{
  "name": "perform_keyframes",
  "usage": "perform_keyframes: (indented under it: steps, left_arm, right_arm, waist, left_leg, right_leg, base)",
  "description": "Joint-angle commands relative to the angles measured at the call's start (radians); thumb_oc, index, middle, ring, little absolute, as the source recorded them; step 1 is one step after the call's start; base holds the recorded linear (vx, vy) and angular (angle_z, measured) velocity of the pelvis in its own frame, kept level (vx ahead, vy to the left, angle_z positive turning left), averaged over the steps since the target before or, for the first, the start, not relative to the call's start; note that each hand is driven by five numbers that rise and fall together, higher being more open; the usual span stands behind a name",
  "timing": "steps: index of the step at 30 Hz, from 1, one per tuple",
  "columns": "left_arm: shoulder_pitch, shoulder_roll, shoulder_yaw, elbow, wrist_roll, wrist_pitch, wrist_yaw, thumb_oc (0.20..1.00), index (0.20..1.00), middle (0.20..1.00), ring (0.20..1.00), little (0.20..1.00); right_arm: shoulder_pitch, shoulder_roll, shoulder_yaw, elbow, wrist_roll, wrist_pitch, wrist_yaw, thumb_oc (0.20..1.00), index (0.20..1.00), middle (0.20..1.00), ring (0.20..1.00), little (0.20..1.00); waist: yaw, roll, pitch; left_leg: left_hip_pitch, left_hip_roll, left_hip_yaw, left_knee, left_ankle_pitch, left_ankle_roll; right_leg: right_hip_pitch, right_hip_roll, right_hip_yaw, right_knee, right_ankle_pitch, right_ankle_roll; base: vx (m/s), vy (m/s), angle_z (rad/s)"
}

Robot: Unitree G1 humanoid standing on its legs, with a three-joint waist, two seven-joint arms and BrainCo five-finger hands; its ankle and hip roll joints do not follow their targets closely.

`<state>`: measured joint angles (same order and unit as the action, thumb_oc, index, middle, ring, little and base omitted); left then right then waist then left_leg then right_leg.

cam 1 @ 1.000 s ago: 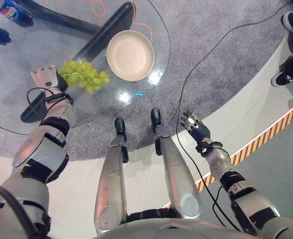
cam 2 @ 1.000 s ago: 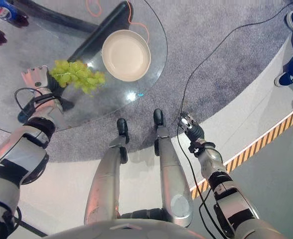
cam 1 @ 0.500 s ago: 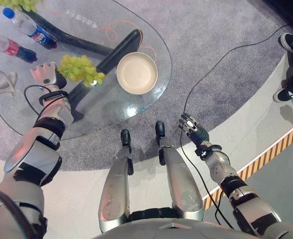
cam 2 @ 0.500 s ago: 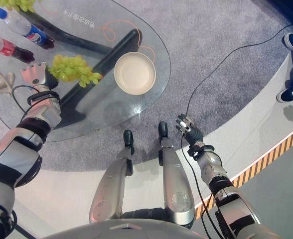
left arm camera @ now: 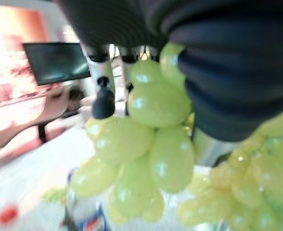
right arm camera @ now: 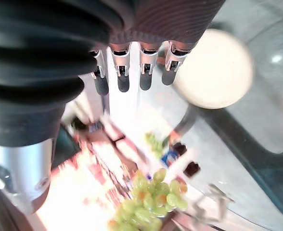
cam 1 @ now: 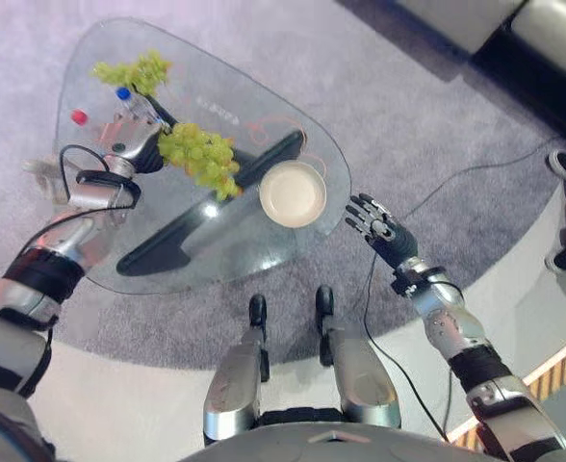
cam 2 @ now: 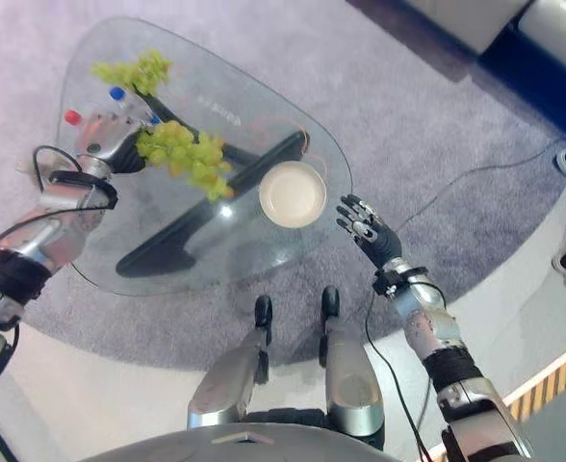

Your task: Pick up fruits into the plate

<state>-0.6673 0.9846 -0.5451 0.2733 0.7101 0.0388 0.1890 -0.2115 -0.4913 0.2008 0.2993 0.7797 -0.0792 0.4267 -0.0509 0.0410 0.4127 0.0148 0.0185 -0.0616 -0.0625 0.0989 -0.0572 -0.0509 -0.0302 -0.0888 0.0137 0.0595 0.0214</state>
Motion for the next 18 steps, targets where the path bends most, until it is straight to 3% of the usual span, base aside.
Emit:
perform_keyframes:
  steps: [1,4,5,9,14,18]
  left_arm:
    - [0.047,0.053,0.059,-0.047,0.062,-0.095,-0.044,0.200,0.200,0.200,0.200,0.200]
    - [0.035,0.098,0.044,-0.128,0.075,-0.186,-0.089,0.200,0.200,0.200,0.200,0.200]
    - [0.034,0.098,0.044,-0.128,0.075,-0.187,-0.089,0.200,0.200,0.200,0.200,0.200]
    - [-0.060,0.157,-0.032,-0.202,0.062,-0.303,-0.106,0.200,0.200,0.200,0.200,0.200]
    - [-0.192,0.165,-0.153,-0.236,0.032,-0.398,-0.100,0.200,0.200,0.200,0.200,0.200]
    - [-0.281,0.133,-0.242,-0.251,-0.017,-0.437,-0.104,0.200,0.200,0.200,0.200,0.200]
  right_arm:
    - [0.063,-0.043,-0.010,-0.099,-0.068,0.052,0.042,1.000,1.000,1.000,1.000,1.000]
    - [0.037,-0.127,-0.017,-0.169,-0.071,0.124,0.065,1.000,1.000,1.000,1.000,1.000]
    - [0.038,-0.127,-0.018,-0.169,-0.071,0.125,0.065,1.000,1.000,1.000,1.000,1.000]
    - [-0.039,-0.216,0.002,-0.223,0.015,0.248,0.148,1.000,1.000,1.000,1.000,1.000]
    - [-0.119,-0.231,0.065,-0.247,0.111,0.365,0.225,1.000,1.000,1.000,1.000,1.000]
    - [-0.165,-0.210,0.125,-0.259,0.177,0.432,0.255,1.000,1.000,1.000,1.000,1.000]
  waist:
    - [0.019,-0.031,-0.223]
    - [0.027,-0.039,-0.262]
    - [0.027,-0.039,-0.261]
    - [0.037,-0.049,-0.293]
    - [0.048,-0.053,-0.312]
    - [0.059,-0.057,-0.323]
  left_leg:
    - [0.023,-0.073,0.030,0.056,-0.154,0.036]
    - [0.075,-0.072,0.032,0.038,-0.166,0.038]
    - [0.077,-0.072,0.032,0.038,-0.166,0.038]
    - [0.123,-0.069,0.040,0.024,-0.181,0.041]
    - [0.150,-0.068,0.045,0.021,-0.190,0.041]
    - [0.166,-0.069,0.044,0.018,-0.193,0.040]
  right_leg:
    - [0.052,-0.037,0.007,0.041,-0.094,0.071]
    - [0.107,-0.037,0.000,0.015,-0.092,0.073]
    - [0.109,-0.037,0.000,0.014,-0.092,0.074]
    - [0.159,-0.040,-0.017,-0.011,-0.089,0.077]
    - [0.191,-0.044,-0.037,-0.027,-0.086,0.080]
    - [0.213,-0.048,-0.057,-0.039,-0.083,0.083]
  base:
    - [0.25,-0.089,0.09]
    - [0.12,-0.051,0.09]
    - [0.05,-0.036,0.14]
    - [0.04,-0.040,0.11]
    - [0.01,-0.014,0.05]
    - [0.00,0.005,0.05]
